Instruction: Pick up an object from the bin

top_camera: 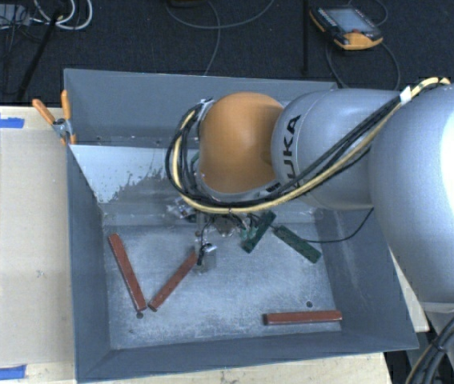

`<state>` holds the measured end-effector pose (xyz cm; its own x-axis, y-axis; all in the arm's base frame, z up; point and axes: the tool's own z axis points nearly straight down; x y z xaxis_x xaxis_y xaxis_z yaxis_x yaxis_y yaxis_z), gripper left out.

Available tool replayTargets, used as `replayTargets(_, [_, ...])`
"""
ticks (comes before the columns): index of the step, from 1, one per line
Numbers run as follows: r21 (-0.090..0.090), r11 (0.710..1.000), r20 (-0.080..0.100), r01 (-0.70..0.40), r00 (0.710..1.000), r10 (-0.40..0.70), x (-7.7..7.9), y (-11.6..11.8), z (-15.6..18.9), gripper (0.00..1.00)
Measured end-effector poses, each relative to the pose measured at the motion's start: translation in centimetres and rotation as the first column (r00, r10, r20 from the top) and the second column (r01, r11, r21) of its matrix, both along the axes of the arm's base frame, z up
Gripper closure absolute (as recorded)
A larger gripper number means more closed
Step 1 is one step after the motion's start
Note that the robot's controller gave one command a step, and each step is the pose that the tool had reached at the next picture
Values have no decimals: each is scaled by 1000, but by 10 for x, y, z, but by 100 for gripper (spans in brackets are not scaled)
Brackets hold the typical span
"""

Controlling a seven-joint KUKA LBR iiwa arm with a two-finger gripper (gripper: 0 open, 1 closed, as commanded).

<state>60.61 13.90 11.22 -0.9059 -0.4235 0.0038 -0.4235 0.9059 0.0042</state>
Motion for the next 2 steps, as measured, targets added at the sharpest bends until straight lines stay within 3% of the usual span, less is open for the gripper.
replayTargets(1, [1,917,0,-400,917,400,-45,26,-44,0])
replayTargets(2, [0,919,4,-395,919,395,-43,26,-42,100])
